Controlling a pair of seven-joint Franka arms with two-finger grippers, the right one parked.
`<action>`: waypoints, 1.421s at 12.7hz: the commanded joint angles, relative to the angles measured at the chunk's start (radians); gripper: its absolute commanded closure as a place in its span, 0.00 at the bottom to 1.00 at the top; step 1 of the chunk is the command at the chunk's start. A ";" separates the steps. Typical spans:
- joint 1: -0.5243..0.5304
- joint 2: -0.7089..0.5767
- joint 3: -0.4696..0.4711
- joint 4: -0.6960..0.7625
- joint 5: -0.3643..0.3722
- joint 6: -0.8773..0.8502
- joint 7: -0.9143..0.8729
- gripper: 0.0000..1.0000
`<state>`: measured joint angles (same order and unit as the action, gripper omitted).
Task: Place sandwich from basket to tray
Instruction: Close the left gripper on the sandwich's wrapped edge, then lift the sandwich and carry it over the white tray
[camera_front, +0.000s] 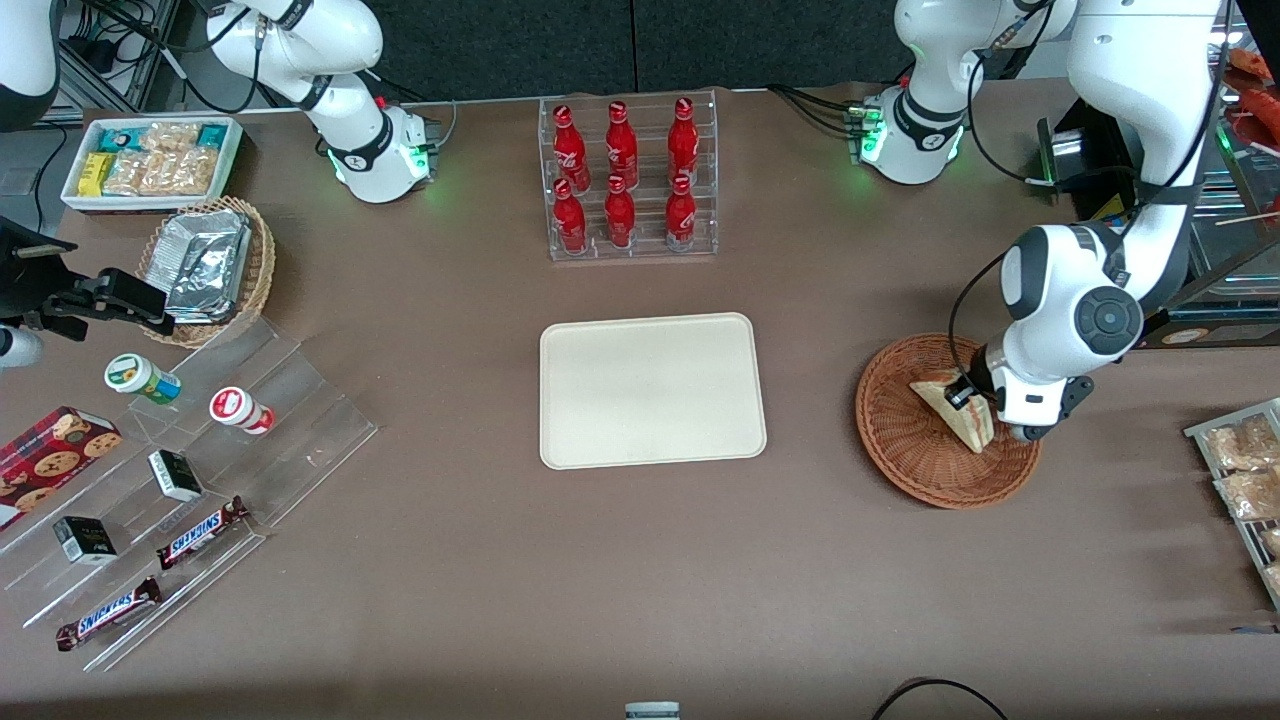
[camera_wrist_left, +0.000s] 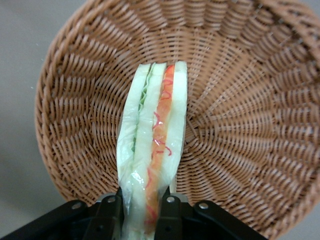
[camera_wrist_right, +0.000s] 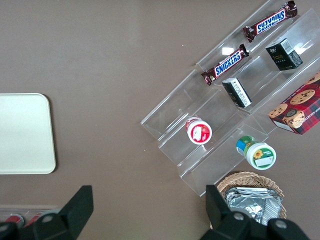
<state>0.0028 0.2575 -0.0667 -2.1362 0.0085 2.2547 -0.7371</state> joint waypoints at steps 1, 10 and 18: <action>-0.010 -0.006 -0.001 0.100 0.013 -0.101 0.013 1.00; -0.295 0.048 -0.021 0.298 0.008 -0.213 0.039 1.00; -0.575 0.324 -0.021 0.577 -0.013 -0.216 -0.044 1.00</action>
<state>-0.5176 0.5007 -0.1040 -1.6681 0.0033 2.0666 -0.7458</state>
